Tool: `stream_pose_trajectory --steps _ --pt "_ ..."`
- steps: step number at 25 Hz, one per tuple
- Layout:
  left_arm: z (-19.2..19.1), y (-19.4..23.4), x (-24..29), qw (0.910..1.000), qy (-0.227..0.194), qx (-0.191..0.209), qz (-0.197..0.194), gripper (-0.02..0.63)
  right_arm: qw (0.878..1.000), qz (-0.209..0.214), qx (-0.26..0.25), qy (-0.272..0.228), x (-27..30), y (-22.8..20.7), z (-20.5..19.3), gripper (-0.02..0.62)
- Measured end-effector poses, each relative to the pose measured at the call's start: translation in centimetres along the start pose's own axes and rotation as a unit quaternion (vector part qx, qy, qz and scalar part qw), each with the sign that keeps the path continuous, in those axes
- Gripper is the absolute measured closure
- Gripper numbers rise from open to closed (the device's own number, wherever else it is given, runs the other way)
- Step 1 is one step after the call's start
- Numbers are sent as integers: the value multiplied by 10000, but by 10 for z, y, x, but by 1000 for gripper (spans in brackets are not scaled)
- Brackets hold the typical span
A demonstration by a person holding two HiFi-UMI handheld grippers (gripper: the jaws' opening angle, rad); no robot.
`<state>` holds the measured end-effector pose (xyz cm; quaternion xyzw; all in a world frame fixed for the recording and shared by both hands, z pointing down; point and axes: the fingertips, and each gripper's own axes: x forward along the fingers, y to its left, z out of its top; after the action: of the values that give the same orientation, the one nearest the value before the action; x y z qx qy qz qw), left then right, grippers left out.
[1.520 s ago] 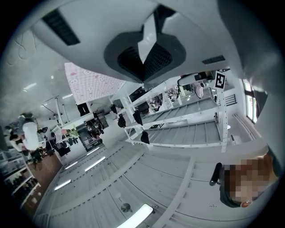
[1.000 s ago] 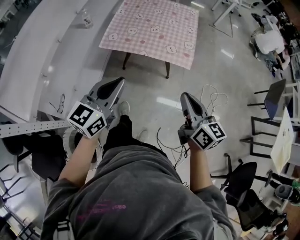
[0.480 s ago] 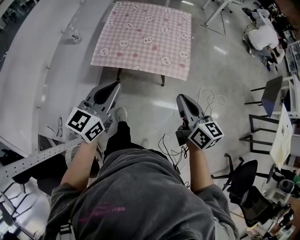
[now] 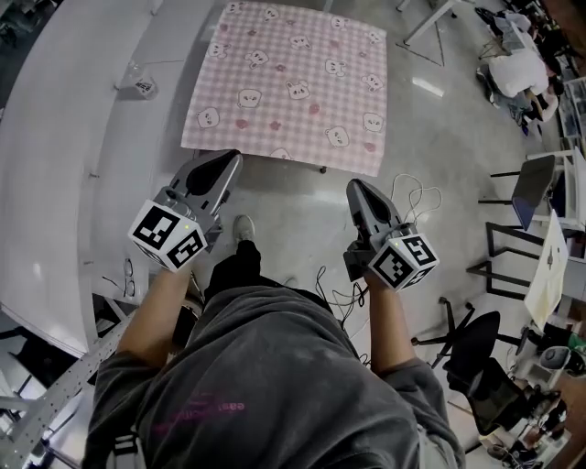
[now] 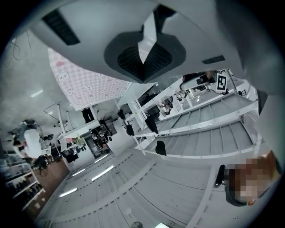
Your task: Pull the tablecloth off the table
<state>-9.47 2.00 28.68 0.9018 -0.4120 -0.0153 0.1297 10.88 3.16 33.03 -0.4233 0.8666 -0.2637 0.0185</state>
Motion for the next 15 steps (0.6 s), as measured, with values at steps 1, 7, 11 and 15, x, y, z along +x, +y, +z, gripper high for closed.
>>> stream_pose_trajectory --steps 1,7,11,15 --pt "3 10 3 10000 19 -11 -34 606 10000 -23 1 -1 10 2 3 599" --pt "24 67 20 9996 62 -70 -266 606 9997 -227 -18 -68 68 10 27 599" --pt "36 94 34 9991 82 -91 -416 606 9992 -393 0 -100 95 8 37 600" --pt "44 109 44 9983 133 -141 -542 606 9987 -507 13 -65 110 8 44 599"
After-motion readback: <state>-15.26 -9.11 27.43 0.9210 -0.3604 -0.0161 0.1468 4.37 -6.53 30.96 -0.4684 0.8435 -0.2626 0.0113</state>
